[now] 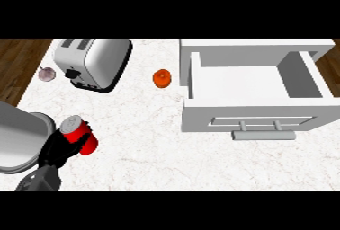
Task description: Pick up the can, place it into the drawer and close the drawer
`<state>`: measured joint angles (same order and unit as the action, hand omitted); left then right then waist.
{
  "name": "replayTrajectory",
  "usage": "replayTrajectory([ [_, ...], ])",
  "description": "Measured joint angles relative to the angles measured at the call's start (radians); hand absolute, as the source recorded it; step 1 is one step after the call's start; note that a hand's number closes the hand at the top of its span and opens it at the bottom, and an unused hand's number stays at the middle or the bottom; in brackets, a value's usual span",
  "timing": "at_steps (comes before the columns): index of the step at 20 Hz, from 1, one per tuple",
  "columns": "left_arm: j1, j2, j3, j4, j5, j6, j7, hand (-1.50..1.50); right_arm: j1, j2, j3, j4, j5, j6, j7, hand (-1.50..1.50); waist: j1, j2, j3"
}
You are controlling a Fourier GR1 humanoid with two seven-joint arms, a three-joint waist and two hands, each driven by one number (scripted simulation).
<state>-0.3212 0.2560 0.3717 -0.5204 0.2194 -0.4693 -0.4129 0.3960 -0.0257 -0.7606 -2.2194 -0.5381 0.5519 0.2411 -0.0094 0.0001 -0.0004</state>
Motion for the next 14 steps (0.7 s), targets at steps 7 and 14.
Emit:
replayTrajectory([
  [7, -0.023, -0.024, -0.029, -0.092, 0.036, -0.051, 0.027, 1.50, 0.031, 0.017, 0.021, -0.014, 0.008, -0.003, -0.014, -1.50, 0.003, -0.002, 0.000],
  [14, 0.007, -0.161, -0.063, -0.308, 0.062, 0.127, 0.076, 1.50, 0.071, 0.024, 0.044, -0.052, -0.006, -0.037, -0.017, -1.50, 0.008, -0.004, 0.001],
])
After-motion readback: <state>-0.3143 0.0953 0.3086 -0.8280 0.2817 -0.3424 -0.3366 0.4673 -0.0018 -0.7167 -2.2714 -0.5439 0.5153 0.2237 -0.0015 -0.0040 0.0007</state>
